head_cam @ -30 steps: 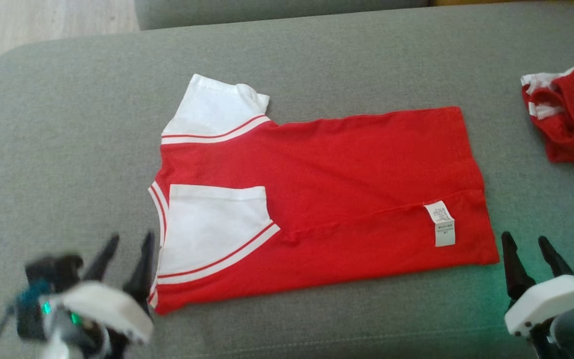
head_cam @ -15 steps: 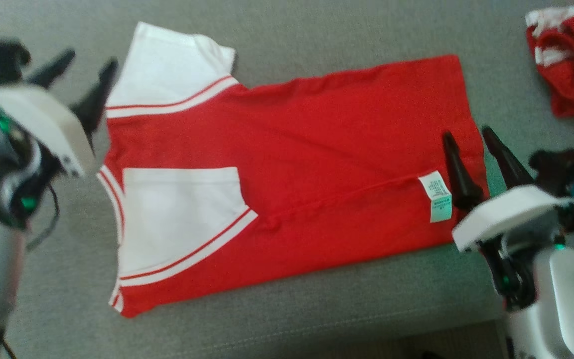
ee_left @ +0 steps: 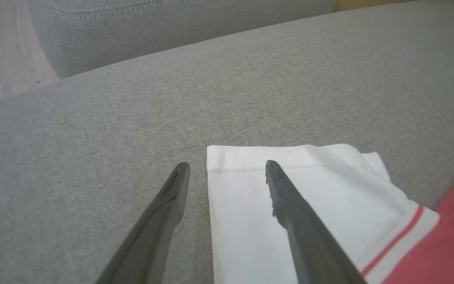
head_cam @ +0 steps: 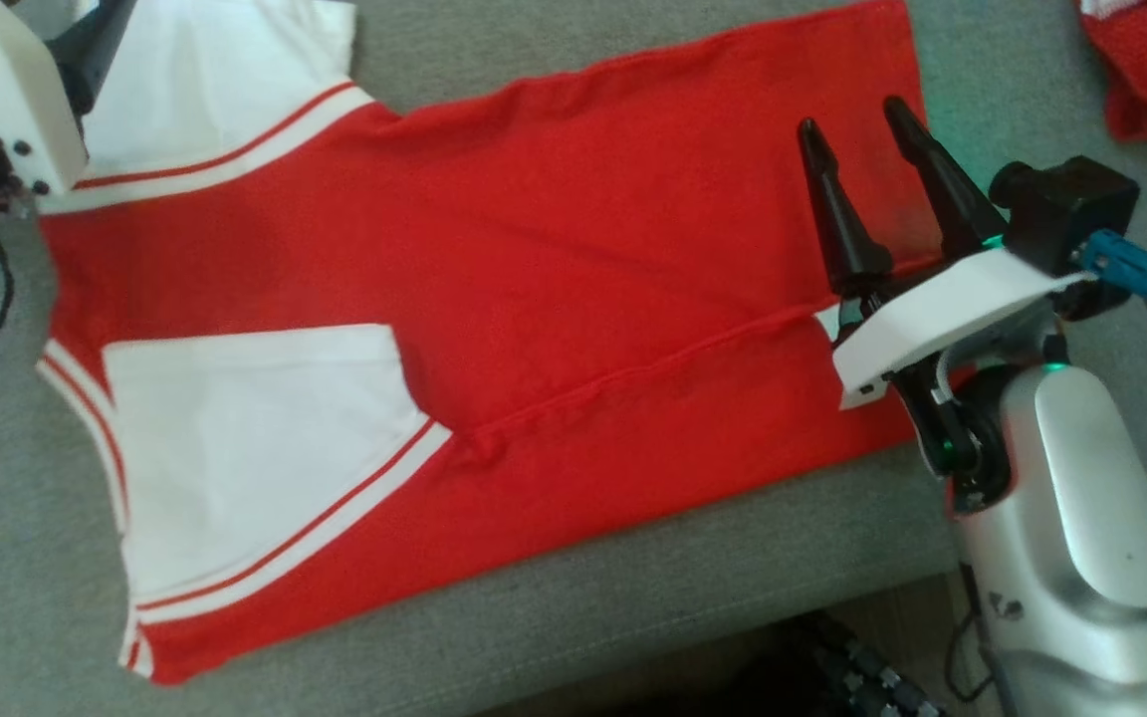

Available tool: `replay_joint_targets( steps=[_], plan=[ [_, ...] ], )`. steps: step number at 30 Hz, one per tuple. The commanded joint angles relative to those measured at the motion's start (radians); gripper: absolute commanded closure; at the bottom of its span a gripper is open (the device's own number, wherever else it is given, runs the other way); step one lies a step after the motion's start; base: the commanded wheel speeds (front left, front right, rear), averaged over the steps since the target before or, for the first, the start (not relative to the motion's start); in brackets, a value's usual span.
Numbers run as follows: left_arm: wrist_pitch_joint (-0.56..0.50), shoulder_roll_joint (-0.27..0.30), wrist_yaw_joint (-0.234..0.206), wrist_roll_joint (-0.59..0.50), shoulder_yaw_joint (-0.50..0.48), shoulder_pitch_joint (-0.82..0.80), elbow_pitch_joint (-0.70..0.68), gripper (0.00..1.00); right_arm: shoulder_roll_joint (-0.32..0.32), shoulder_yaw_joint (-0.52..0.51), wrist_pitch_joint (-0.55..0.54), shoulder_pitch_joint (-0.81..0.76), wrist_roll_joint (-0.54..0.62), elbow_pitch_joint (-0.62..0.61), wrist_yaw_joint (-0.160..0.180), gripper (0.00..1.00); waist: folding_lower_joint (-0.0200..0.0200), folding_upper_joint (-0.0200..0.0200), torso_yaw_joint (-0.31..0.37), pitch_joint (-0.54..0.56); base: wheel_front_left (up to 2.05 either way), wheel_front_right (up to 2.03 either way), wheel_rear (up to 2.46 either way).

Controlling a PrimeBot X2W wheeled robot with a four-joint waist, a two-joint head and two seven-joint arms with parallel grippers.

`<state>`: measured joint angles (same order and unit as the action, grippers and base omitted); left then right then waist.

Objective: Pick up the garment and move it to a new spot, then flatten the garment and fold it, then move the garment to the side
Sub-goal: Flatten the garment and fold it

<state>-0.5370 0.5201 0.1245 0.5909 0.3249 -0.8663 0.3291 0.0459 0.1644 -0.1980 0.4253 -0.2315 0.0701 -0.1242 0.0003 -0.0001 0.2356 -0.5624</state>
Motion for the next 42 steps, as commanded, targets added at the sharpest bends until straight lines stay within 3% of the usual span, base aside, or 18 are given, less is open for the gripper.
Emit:
replay_joint_targets(
  steps=[1,11,12,13,15,17,27,37,40,42],
  plan=[
    [-0.007,0.060,0.006,0.004,-0.032,-0.050,-0.018,0.00,0.004,0.026,0.017,0.015,-0.010,-0.022,-0.007,0.00,-0.0003,0.0001,0.023,-0.021,0.00,0.00,0.00],
    [-0.012,0.076,-0.004,0.009,-0.037,-0.071,0.050,0.00,0.004,0.047,0.047,0.053,-0.017,0.009,-0.007,0.00,-0.0003,0.0001,0.053,-0.044,0.00,0.00,0.00],
    [-0.014,0.076,-0.003,0.012,-0.034,-0.070,0.052,0.14,0.004,0.047,0.048,0.056,-0.016,0.010,-0.007,0.00,-0.0003,0.0001,0.054,-0.044,0.00,0.00,0.00],
    [-0.015,0.075,-0.002,0.015,-0.030,-0.070,0.053,0.48,0.004,0.046,0.048,0.059,-0.014,0.012,-0.007,0.00,-0.0003,0.0001,0.054,-0.044,0.00,0.00,0.00],
    [-0.016,0.073,-0.001,0.021,-0.022,-0.069,0.053,0.66,0.005,0.040,0.046,0.068,-0.007,0.017,-0.007,0.00,-0.0003,0.0001,0.050,-0.041,0.00,0.00,0.00],
    [-0.017,0.071,0.000,0.028,-0.014,-0.067,0.050,1.00,0.008,0.030,0.040,0.081,0.001,0.022,-0.007,0.00,-0.0003,0.0001,0.044,-0.036,0.00,0.00,0.00],
    [0.130,0.045,0.005,0.059,0.006,-0.054,-0.030,1.00,0.113,-0.050,-0.072,0.242,0.090,0.184,-0.007,0.00,-0.0003,0.0001,-0.042,0.003,0.00,0.00,0.00],
    [0.218,0.026,0.006,0.080,0.046,-0.019,-0.106,1.00,0.201,-0.013,-0.200,0.320,0.081,0.358,-0.007,0.02,-0.0003,0.0001,-0.122,0.013,0.00,0.00,0.00],
    [0.232,0.020,0.006,0.086,0.057,-0.015,-0.115,1.00,0.209,0.006,-0.221,0.332,0.046,0.387,-0.007,0.22,-0.0003,0.0001,-0.134,0.013,0.00,0.00,0.00],
    [0.240,0.018,0.006,0.089,0.064,-0.014,-0.118,1.00,0.219,0.019,-0.242,0.341,0.028,0.409,-0.007,0.52,-0.0003,0.0001,-0.140,0.013,0.00,0.00,0.00]
  ],
)
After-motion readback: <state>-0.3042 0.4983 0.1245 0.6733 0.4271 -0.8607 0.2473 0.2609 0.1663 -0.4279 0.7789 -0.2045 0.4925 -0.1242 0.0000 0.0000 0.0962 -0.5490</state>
